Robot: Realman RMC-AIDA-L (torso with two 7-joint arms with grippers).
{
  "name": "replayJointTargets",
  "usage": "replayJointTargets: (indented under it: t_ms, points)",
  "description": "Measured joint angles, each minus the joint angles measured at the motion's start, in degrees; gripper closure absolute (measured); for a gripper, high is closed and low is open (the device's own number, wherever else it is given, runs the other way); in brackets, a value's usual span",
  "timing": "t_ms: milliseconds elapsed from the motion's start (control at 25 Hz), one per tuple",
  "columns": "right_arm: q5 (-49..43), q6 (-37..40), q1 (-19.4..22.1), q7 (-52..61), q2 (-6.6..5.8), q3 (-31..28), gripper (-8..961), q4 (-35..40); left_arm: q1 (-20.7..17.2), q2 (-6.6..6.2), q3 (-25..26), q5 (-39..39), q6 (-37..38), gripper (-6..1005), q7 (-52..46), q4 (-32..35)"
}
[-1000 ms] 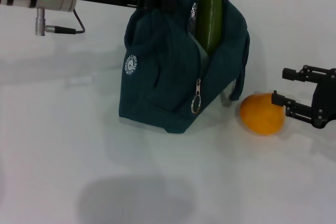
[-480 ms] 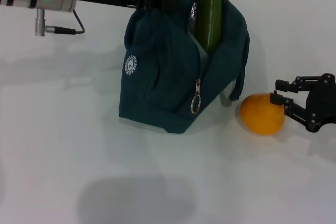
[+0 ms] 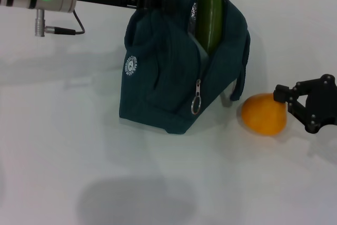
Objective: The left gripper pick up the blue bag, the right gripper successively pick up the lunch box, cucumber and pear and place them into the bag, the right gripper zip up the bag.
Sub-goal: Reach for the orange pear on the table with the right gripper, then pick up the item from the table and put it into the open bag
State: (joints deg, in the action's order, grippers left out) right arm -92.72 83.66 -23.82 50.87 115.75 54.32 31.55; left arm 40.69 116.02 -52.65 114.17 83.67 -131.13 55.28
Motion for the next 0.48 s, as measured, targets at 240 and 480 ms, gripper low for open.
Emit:
replayJointTargets:
  t_ms: [240, 480]
  points:
    - [1.0, 1.1, 0.1, 0.3, -0.03, -0.5, 928, -0.4, -0.2, 0.0, 0.0, 0.0, 0.0, 948, 0.0, 0.0]
    - [11.4, 8.4, 1.5, 0.2, -0.88, -0.9, 928, 0.1, -0.5, 0.0, 0.0, 0.0, 0.0, 948, 0.0, 0.0]
